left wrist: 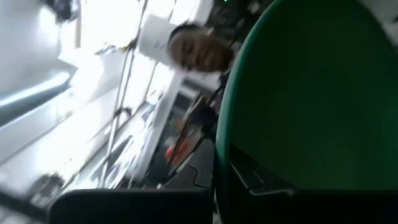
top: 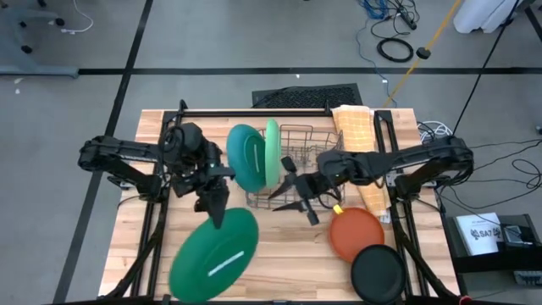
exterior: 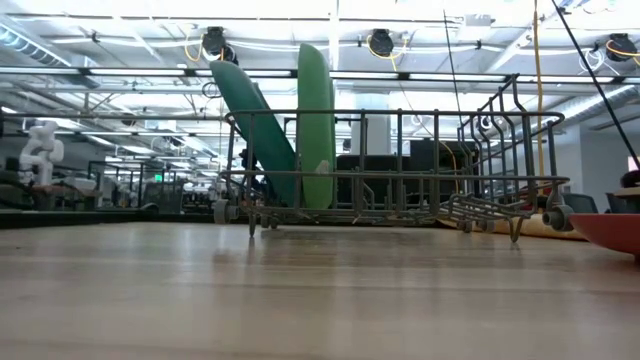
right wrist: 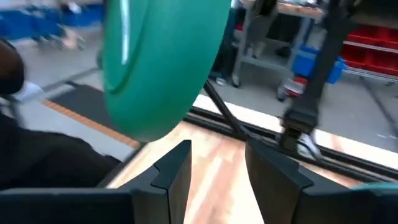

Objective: Sort dishes
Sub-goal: Put the dark green plate in the dishwasher rack

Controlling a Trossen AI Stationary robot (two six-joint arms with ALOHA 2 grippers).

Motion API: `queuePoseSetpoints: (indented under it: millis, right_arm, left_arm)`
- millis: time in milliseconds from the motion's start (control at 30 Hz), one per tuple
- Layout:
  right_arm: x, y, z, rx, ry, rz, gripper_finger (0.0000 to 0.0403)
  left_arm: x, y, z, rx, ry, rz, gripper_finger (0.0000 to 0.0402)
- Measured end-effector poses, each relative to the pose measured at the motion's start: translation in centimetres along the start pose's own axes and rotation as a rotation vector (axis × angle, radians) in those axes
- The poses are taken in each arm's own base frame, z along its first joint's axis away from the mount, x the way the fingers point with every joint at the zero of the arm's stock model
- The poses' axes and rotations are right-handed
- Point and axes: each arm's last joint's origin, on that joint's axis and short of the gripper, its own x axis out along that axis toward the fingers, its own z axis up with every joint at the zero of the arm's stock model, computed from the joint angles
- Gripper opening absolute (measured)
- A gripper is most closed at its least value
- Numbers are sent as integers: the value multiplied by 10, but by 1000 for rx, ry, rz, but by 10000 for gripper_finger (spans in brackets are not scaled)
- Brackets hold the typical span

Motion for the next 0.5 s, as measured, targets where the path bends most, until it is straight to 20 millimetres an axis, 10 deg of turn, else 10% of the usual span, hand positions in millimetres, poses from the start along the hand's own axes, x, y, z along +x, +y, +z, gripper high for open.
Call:
queuePoseSetpoints:
  millis: [500]
  right_arm:
    - [22,-17,-7,137,-148,218,144]
  left_arm:
    - [1,6,6,-87,-54,-53,11]
